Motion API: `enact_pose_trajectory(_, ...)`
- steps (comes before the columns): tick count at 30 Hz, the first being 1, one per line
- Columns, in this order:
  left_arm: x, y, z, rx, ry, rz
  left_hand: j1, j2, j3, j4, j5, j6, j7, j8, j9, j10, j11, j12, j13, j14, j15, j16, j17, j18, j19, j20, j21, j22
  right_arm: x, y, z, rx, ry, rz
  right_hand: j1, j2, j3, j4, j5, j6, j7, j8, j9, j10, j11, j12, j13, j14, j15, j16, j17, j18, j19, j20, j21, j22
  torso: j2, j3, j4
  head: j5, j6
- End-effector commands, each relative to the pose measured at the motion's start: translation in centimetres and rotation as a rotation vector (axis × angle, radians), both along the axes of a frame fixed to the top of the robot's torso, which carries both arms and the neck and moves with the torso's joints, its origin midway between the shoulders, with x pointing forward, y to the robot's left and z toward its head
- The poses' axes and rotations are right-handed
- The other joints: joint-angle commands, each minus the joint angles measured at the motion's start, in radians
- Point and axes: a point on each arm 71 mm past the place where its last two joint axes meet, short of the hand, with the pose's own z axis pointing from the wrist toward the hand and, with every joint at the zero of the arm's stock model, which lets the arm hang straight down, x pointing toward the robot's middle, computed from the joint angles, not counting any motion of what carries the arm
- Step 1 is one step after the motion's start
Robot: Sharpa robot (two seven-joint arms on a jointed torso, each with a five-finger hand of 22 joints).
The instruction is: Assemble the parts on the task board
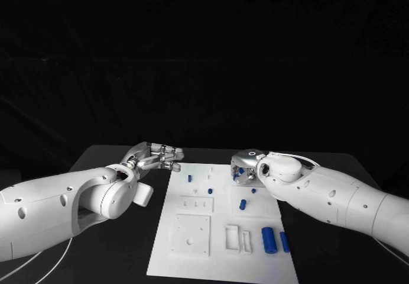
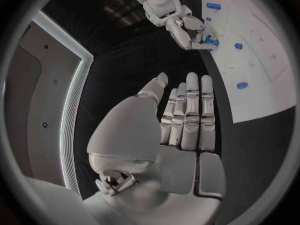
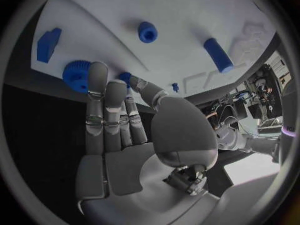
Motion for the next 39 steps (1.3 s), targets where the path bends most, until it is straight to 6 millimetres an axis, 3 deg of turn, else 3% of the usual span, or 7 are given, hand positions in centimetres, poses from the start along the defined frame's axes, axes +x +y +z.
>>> enact_pose_trajectory(1, 0.0, -0.3, 0.3, -0.001, -0.013, -0.021, -0.004, 0.000, -0.005, -0.001, -0.005, -0.006, 0.001, -0.004, 0.000, -0.004, 0.001, -0.002, 0.001, 0.004, 0.001, -0.006, -0.001, 0.011, 0.007, 0.000, -0.004, -0.001, -0.1, 0.1, -0.2, -0.019, 0.006, 0.003, -0.006, 0.001, 0.001, 0.004, -0.001, 0.010, 0.000, 0.000, 0.001, 0.014, -0.002, 0.001, 0.001, 0.000, -0.005, 0.001, 0.002, -0.006, 0.002, -0.008, 0.004, 0.007, 0.002, -0.0017, 0.0001, 0.002, 0.000)
enact_pose_trajectory(6, 0.2, -0.4, 0.2, 0.003, -0.011, -0.021, -0.004, 0.001, -0.006, 0.000, -0.007, -0.006, 0.002, -0.004, 0.000, -0.005, 0.001, -0.002, 0.002, 0.004, 0.002, -0.006, -0.001, 0.010, 0.008, 0.000, -0.005, -0.002, -0.1, 0.2, -0.3, -0.020, 0.006, 0.002, -0.002, 0.003, 0.000, 0.003, 0.005, 0.031, -0.003, 0.001, 0.003, 0.040, -0.010, 0.001, 0.002, -0.001, -0.010, 0.000, 0.003, -0.012, 0.006, -0.013, 0.018, 0.030, 0.003, -0.0041, 0.0004, 0.001, -0.005)
enact_pose_trajectory(9, 0.3, -0.4, 0.1, 0.005, -0.010, -0.021, -0.004, 0.001, -0.006, 0.000, -0.007, -0.006, 0.002, -0.004, 0.000, -0.005, 0.001, -0.002, 0.002, 0.004, 0.002, -0.006, -0.001, 0.010, 0.008, 0.000, -0.005, -0.002, -0.1, 0.2, -0.3, -0.020, 0.001, 0.001, 0.003, 0.007, -0.001, -0.002, 0.004, 0.043, -0.006, 0.000, 0.003, 0.055, -0.014, 0.001, 0.002, 0.000, -0.015, -0.002, 0.004, -0.018, -0.003, -0.019, 0.040, 0.063, 0.002, -0.0041, 0.0017, -0.001, -0.013)
enact_pose_trajectory(20, 0.3, -0.2, 0.1, 0.007, -0.008, -0.016, -0.002, 0.001, -0.007, -0.001, -0.010, -0.006, 0.002, -0.004, 0.000, -0.006, 0.001, -0.002, 0.002, 0.004, 0.002, -0.007, -0.001, 0.011, 0.010, 0.000, -0.007, -0.003, -0.3, 0.4, 0.4, 0.019, -0.077, 0.001, 0.026, 0.008, 0.072, -0.026, -0.017, 0.070, -0.011, 0.001, 0.005, 0.096, -0.023, 0.001, 0.003, -0.001, -0.022, -0.003, 0.008, -0.025, -0.021, -0.026, 0.119, 0.182, 0.003, -0.0075, 0.0025, 0.000, -0.007)
enact_pose_trajectory(25, 0.4, -0.2, 0.0, 0.008, -0.007, -0.015, -0.002, 0.001, -0.007, -0.001, -0.010, -0.006, 0.002, -0.004, 0.000, -0.006, 0.001, -0.002, 0.002, 0.004, 0.002, -0.007, -0.001, 0.011, 0.010, 0.000, -0.007, -0.003, -0.5, 0.7, 1.1, 0.062, -0.150, 0.003, 0.031, 0.005, 0.090, -0.021, -0.053, 0.088, -0.016, 0.000, 0.006, 0.114, -0.029, 0.001, 0.003, -0.001, -0.028, -0.004, 0.012, -0.032, -0.029, -0.032, 0.177, 0.260, 0.003, -0.0087, 0.0034, 0.002, -0.008)
enact_pose_trajectory(30, 0.4, -0.1, 0.1, 0.009, -0.008, -0.012, -0.005, 0.003, -0.010, 0.001, -0.019, -0.003, 0.001, -0.003, 0.000, -0.006, 0.001, -0.002, 0.002, 0.005, 0.002, -0.007, -0.001, 0.010, 0.011, 0.000, -0.009, -0.005, -0.8, 1.1, 1.7, 0.100, -0.220, 0.001, 0.035, 0.000, 0.100, -0.019, -0.078, 0.096, -0.018, 0.000, 0.006, 0.120, -0.031, 0.001, 0.003, 0.000, -0.029, -0.004, 0.014, -0.033, -0.032, -0.033, 0.186, 0.287, 0.003, -0.0117, 0.0056, 0.002, -0.003)
enact_pose_trajectory(39, 0.5, -0.1, 0.1, 0.010, -0.010, -0.008, -0.003, 0.003, -0.011, 0.000, -0.020, -0.004, 0.001, -0.004, 0.000, -0.007, 0.001, -0.002, 0.002, 0.005, 0.002, -0.007, -0.001, 0.010, 0.011, 0.000, -0.009, -0.005, -1.1, 2.5, 2.4, 0.134, -0.287, 0.000, 0.042, -0.011, 0.118, -0.009, -0.099, 0.101, -0.020, 0.000, 0.006, 0.124, -0.032, 0.001, 0.003, 0.000, -0.029, -0.003, 0.019, -0.033, -0.026, -0.033, 0.171, 0.333, 0.005, -0.0117, 0.0086, 0.014, 0.011)
